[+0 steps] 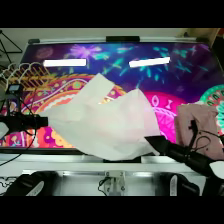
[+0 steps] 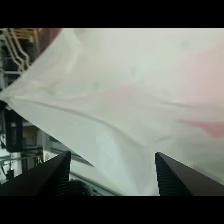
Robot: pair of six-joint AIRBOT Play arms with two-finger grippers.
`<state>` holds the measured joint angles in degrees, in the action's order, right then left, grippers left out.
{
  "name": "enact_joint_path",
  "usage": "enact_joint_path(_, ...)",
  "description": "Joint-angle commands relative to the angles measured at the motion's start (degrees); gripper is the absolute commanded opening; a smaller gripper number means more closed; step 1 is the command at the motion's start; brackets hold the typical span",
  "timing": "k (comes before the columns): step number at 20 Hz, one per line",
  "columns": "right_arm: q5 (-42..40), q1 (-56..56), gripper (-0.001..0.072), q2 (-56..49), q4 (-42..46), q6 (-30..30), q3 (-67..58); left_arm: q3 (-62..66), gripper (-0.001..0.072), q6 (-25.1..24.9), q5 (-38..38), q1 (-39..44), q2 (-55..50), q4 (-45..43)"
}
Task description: Fold the shirts.
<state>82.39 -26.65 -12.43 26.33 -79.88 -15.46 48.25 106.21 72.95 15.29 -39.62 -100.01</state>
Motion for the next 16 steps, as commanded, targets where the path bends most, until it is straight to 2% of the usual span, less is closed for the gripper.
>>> enact_joint_path(1,-10.08,-0.04,0.0634,0.31,-6.12,1.77,-6.34,-0.81,0.0051,0.35,2.78,-0.04,1.14,-1.62)
enact_joint_path(3,-16.09,-0.02,0.0634,-3.93,-5.66,3.23,-14.93,-0.81,0.0051,0.35,2.78,-0.02,1.53,-1.6)
enact_joint_path(7,-15.45,0.24,0.0632,-24.0,-4.94,9.57,-33.09,-0.81,0.0051,0.57,2.47,-0.02,1.49,-1.55)
enact_joint_path(10,-16.28,11.47,0.0633,-43.1,-0.09,10.97,-45.83,-0.81,0.0051,0.57,1.38,-0.02,1.49,-0.63)
enact_joint_path(14,-23.65,35.5,0.0633,-68.22,14.88,4.55,-64.04,-0.81,0.0051,1.46,0.76,-0.02,1.49,1.01)
enact_joint_path(16,-24.09,42.66,0.0633,-79.3,18.93,0.79,-74.12,-0.81,0.0051,1.46,0.79,-0.02,1.49,1.01)
